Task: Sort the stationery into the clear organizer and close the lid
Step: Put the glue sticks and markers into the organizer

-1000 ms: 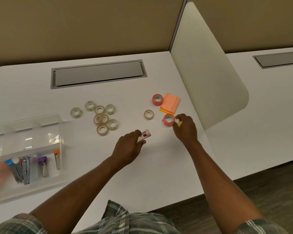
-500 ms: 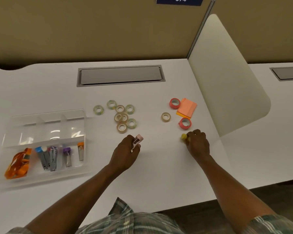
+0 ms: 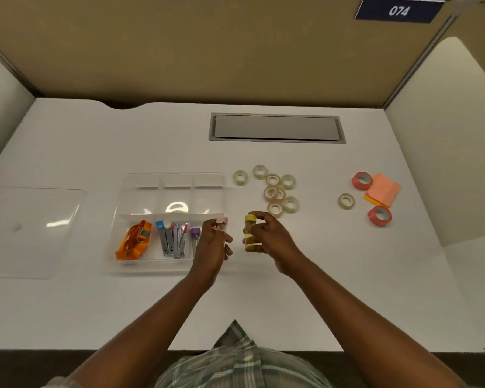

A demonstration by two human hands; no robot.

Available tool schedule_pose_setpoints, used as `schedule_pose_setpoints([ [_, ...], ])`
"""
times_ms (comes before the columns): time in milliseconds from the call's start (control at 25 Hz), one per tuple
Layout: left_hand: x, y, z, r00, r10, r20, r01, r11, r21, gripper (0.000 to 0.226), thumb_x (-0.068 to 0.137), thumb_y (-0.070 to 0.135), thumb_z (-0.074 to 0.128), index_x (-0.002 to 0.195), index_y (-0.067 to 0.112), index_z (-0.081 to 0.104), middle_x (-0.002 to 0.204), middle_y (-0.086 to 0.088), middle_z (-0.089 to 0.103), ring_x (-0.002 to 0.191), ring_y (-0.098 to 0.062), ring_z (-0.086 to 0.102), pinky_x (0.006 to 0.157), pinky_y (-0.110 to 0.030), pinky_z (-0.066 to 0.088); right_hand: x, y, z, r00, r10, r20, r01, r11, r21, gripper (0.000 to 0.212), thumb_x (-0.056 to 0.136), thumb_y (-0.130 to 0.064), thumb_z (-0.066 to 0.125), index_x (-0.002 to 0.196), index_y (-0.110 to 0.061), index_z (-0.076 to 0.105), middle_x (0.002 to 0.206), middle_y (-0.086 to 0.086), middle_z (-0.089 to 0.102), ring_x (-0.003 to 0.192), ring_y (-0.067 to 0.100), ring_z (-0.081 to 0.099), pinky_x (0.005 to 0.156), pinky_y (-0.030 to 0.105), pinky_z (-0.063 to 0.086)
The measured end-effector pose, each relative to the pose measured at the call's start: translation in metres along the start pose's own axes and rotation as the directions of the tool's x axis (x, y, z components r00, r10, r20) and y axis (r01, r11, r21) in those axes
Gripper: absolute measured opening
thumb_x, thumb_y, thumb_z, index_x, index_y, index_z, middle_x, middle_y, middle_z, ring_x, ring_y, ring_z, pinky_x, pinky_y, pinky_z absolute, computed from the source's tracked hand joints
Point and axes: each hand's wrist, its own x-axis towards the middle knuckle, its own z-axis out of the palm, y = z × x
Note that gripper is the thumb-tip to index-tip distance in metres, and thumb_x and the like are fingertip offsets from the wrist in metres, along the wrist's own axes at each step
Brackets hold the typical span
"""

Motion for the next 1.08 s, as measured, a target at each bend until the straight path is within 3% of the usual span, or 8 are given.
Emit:
schedule_pose_setpoints([
  [80, 0.003, -0.002, -0.017, 1.0, -0.006, -0.026, 0.007, 0.999, 0.036, 0.035, 0.102, 0.019, 0.039, 0.137, 0.023, 0.04, 0.105, -0.006, 0.064, 0.077, -0.019, 0.063, 0.063, -0.03, 0.051, 0.009, -0.001, 0.038, 1.0, -0.017, 0.023, 0.02, 0.991, -0.135, 0.033, 0.088, -0.021, 0.064, 0.118, -0.032, 0.061, 0.102, 0.01, 0.07, 0.088, 0.025, 0.072, 0.078, 0.043, 0.062],
  [160, 0.009, -0.007, -0.033, 1.0, 0.016, -0.011, -0.014, 0.995, 0.098, 0.049, 0.102, 0.017, 0.042, 0.147, 0.032, 0.03, 0.13, 0.0, 0.055, 0.105, -0.02, 0.063, 0.081, -0.033, 0.057, 0.018, 0.0, 0.068, 0.998, -0.058, 0.034, 0.065, 0.945, -0.321, 0.038, 0.086, -0.023, 0.063, 0.122, -0.032, 0.059, 0.102, 0.003, 0.07, 0.089, 0.019, 0.071, 0.078, 0.043, 0.062],
  [240, 0.016, -0.008, -0.043, 1.0, 0.025, -0.003, -0.024, 0.983, 0.181, 0.056, 0.101, 0.015, 0.044, 0.151, 0.033, 0.025, 0.146, 0.0, 0.045, 0.126, -0.022, 0.052, 0.1, -0.043, 0.052, 0.026, 0.0, 0.088, 0.994, -0.098, 0.041, 0.105, 0.854, -0.51, 0.044, 0.086, -0.025, 0.06, 0.129, -0.028, 0.056, 0.114, 0.003, 0.069, 0.101, 0.021, 0.067, 0.087, 0.043, 0.059],
  [360, 0.026, -0.008, -0.052, 1.0, -0.016, 0.001, 0.015, 0.954, 0.3, 0.051, 0.102, 0.015, 0.043, 0.151, 0.023, 0.029, 0.15, -0.006, 0.044, 0.134, -0.024, 0.046, 0.11, -0.037, 0.04, 0.035, 0.0, 0.105, 0.99, -0.119, 0.077, 0.137, 0.672, -0.728, 0.049, 0.092, -0.021, 0.055, 0.141, -0.015, 0.05, 0.134, 0.011, 0.062, 0.122, 0.029, 0.058, 0.102, 0.038, 0.047],
  [600, 0.031, -0.011, -0.058, 0.994, 0.072, 0.08, -0.102, 0.869, 0.484, 0.029, 0.095, 0.002, 0.053, 0.123, 0.004, 0.062, 0.118, -0.014, 0.067, 0.11, -0.027, 0.063, 0.083, -0.025, 0.041, 0.043, 0.002, 0.11, 0.991, -0.089, 0.096, 0.128, 0.515, -0.848, 0.04, 0.094, -0.02, 0.053, 0.132, -0.008, 0.054, 0.128, 0.015, 0.063, 0.12, 0.035, 0.057, 0.098, 0.038, 0.047],
  [720, 0.032, -0.017, -0.054, 0.992, 0.067, 0.104, -0.115, 0.804, 0.583, 0.027, 0.095, 0.009, 0.058, 0.121, 0.006, 0.065, 0.118, -0.015, 0.067, 0.109, -0.028, 0.062, 0.087, -0.027, 0.045, 0.04, 0.001, 0.106, 0.989, -0.128, 0.069, 0.125, 0.509, -0.852, 0.057, 0.093, -0.021, 0.057, 0.146, -0.012, 0.042, 0.139, 0.017, 0.053, 0.128, 0.033, 0.051, 0.105, 0.038, 0.041],
  [840, 0.028, -0.019, -0.048, 0.994, 0.073, 0.085, -0.111, 0.737, 0.667, 0.029, 0.093, 0.012, 0.062, 0.12, 0.005, 0.064, 0.125, -0.014, 0.061, 0.115, -0.027, 0.057, 0.096, -0.031, 0.044, 0.038, 0.002, 0.097, 0.983, -0.175, 0.054, 0.143, 0.547, -0.825, 0.053, 0.089, -0.016, 0.059, 0.141, -0.017, 0.049, 0.132, 0.015, 0.057, 0.121, 0.03, 0.055, 0.101, 0.038, 0.045],
  [1080, 0.024, -0.012, -0.029, 0.981, 0.19, 0.047, -0.173, 0.731, 0.66, 0.028, 0.088, 0.024, 0.068, 0.112, 0.011, 0.068, 0.116, -0.011, 0.058, 0.098, -0.022, 0.06, 0.082, -0.026, 0.046, 0.032, 0.008, 0.058, 0.964, -0.264, 0.028, 0.183, 0.584, -0.791, 0.038, 0.088, -0.02, 0.059, 0.126, -0.022, 0.06, 0.118, 0.003, 0.065, 0.109, 0.02, 0.061, 0.093, 0.038, 0.05],
])
